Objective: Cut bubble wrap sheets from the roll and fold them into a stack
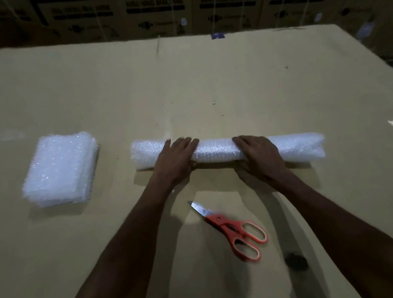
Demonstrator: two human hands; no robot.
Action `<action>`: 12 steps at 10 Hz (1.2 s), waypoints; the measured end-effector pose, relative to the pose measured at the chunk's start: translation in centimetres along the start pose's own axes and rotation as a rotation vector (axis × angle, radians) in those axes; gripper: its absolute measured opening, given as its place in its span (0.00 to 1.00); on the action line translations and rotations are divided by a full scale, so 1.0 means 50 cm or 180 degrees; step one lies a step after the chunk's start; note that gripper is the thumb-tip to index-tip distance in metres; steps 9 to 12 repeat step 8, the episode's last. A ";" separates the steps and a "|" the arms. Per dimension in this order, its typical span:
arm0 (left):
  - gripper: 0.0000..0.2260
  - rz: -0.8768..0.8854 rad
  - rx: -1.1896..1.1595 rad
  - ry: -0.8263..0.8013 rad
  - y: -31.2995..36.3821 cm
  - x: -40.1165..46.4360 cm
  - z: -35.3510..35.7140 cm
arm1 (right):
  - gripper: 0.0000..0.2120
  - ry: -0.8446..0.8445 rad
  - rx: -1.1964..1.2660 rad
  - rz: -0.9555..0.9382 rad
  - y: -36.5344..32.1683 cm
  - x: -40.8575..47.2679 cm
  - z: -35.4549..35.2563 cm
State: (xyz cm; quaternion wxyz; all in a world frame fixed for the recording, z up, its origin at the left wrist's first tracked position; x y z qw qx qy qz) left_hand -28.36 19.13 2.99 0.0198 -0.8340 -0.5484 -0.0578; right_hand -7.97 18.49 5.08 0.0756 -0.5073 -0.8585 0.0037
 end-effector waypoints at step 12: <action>0.39 -0.0319 0.0091 0.0400 -0.125 0.068 0.028 | 0.38 0.0324 0.0096 0.0011 0.026 0.173 0.067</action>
Point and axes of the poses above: each hand's wrist, its own x-axis towards the middle knuckle, its own z-axis out of the palm, y = z × x, the point moved 7 cm from there along x, towards the middle knuckle, and after that the axes turned 3 degrees about x, right-handed, at the moved point
